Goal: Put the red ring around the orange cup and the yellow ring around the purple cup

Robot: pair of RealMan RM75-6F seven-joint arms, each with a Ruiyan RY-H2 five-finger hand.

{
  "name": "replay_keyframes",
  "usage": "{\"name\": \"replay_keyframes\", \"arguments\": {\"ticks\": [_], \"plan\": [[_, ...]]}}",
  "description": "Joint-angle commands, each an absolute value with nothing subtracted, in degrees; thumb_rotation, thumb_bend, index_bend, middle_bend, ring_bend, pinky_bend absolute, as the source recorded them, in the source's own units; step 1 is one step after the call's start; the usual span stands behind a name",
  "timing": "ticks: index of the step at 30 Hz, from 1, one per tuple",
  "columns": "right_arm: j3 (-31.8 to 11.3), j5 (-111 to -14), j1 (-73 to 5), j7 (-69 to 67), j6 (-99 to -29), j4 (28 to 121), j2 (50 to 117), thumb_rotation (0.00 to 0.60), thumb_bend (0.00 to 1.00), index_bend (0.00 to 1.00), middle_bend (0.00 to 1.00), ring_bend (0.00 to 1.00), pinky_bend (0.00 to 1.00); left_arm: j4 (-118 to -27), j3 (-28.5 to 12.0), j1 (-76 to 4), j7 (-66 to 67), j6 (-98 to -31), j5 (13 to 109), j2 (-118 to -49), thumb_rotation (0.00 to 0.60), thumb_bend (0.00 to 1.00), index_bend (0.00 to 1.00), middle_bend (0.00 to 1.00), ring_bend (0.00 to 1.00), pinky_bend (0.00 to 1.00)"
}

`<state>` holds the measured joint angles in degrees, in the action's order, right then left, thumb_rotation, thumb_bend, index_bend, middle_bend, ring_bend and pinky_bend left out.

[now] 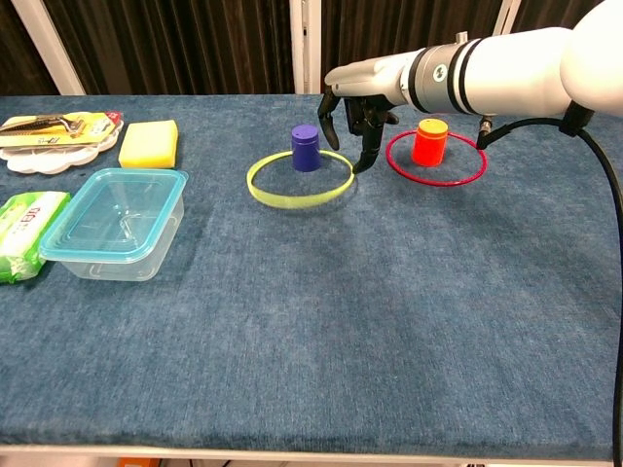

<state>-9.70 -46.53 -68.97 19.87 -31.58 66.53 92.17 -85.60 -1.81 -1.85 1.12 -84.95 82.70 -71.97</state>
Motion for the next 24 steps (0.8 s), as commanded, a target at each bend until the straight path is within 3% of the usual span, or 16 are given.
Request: {"name": "replay_keyframes", "arguments": {"ticks": [1, 7, 11, 15, 18, 22, 24], "plan": [[-9.4, -46.3, -68.8, 20.1, -32.3, 67.3, 91.8, 0.6, 0.07, 0.49, 0.96, 0.88, 0.78, -85.5, -1.8, -1.9, 1.0, -84.9, 82.8, -72.0, 0.6, 0.09, 0.06, 0.05, 0.0, 0.0], [-8.7, -49.8, -65.1, 19.6, -38.9, 75.7, 86.3, 0.6, 0.07, 0.46, 0.96, 0.87, 0.78, -85.2, -1.9, -1.9, 0.5, -85.1, 83.0, -72.0, 0.6, 0.09, 0.06, 0.05, 0.0, 0.0], [-6.3, -55.4, -57.3, 19.8, -51.8, 86.8, 79.1, 0.6, 0.07, 0.39, 0.91, 0.83, 0.78, -84.7, -2.2, -2.0, -0.1, -85.5, 83.2, -72.1, 0.6, 0.09, 0.06, 0.05, 0.0, 0.0], [-2.7, -61.4, -47.5, 19.7, -66.5, 95.0, 73.9, 0.6, 0.14, 0.33, 0.77, 0.7, 0.73, -84.5, -2.5, -2.3, -0.1, -85.6, 83.4, -72.0, 0.6, 0.09, 0.06, 0.05, 0.0, 0.0], [-0.1, -65.4, -40.1, 16.7, -75.4, 98.6, 71.0, 0.6, 0.16, 0.28, 0.63, 0.58, 0.6, -84.9, -2.7, -2.7, 0.4, -85.6, 83.9, -71.9, 0.6, 0.09, 0.06, 0.05, 0.0, 0.0], [3.6, -70.9, -30.9, 11.0, -84.4, 100.1, 67.9, 0.6, 0.17, 0.16, 0.38, 0.31, 0.3, -86.1, -3.1, -3.4, 1.8, -85.8, 84.6, -71.6, 0.6, 0.09, 0.06, 0.05, 0.0, 0.0], [5.0, -72.7, -27.5, 9.1, -87.3, 100.1, 66.9, 0.6, 0.17, 0.12, 0.29, 0.19, 0.2, -86.9, -3.3, -3.7, 2.6, -85.9, 85.0, -71.3, 0.6, 0.09, 0.06, 0.05, 0.0, 0.0]]}}
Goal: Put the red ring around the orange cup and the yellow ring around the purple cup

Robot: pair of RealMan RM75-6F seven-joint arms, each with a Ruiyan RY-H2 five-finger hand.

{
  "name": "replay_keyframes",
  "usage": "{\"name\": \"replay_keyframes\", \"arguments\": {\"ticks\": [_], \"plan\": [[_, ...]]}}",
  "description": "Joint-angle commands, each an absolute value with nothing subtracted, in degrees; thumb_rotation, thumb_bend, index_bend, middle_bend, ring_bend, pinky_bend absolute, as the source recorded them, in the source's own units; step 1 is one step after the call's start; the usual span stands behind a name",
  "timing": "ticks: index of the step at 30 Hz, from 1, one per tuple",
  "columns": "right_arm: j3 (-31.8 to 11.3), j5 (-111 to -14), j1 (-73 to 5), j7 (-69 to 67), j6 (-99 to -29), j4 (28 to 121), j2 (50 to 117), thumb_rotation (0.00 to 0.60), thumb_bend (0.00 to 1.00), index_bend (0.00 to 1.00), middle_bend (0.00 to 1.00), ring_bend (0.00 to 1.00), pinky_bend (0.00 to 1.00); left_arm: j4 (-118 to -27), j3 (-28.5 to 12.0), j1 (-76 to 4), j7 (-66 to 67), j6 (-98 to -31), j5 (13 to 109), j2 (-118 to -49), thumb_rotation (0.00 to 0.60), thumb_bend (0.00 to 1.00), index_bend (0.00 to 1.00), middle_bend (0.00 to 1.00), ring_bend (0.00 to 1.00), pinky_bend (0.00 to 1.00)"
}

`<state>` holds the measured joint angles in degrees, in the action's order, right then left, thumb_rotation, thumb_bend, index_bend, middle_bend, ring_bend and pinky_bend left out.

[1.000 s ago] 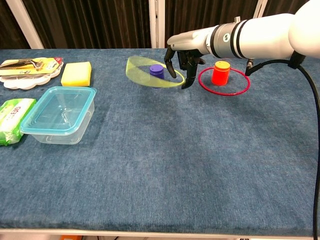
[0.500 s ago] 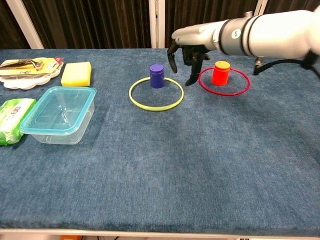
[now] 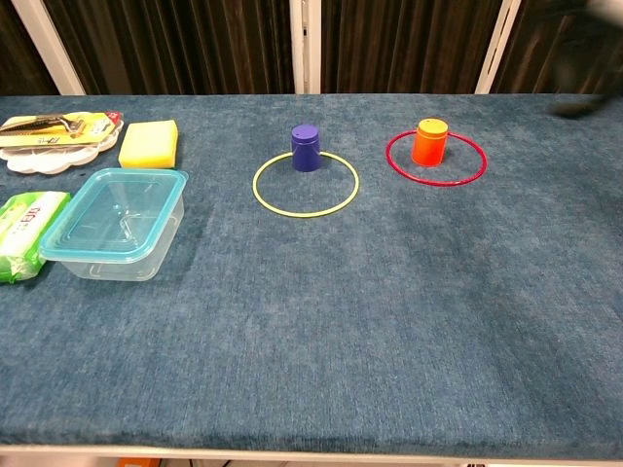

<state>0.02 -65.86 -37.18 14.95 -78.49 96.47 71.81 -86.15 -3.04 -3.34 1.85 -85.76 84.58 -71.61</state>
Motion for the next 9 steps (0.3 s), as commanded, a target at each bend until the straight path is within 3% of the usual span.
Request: {"name": "replay_keyframes", "arguments": {"ticks": [1, 9], "plan": [[5.7, -73.6, -25.9, 8.3, -88.6, 100.1, 66.4, 0.6, 0.17, 0.1, 0.24, 0.14, 0.16, -87.2, -3.3, -3.8, 3.0, -86.0, 85.1, -71.2, 0.6, 0.09, 0.06, 0.05, 0.0, 0.0], [8.8, -79.3, -16.3, -0.5, -93.9, 100.2, 62.6, 0.6, 0.17, 0.05, 0.15, 0.01, 0.02, -89.7, -3.8, -4.4, 5.3, -86.3, 85.4, -70.6, 0.6, 0.09, 0.06, 0.05, 0.0, 0.0]]}}
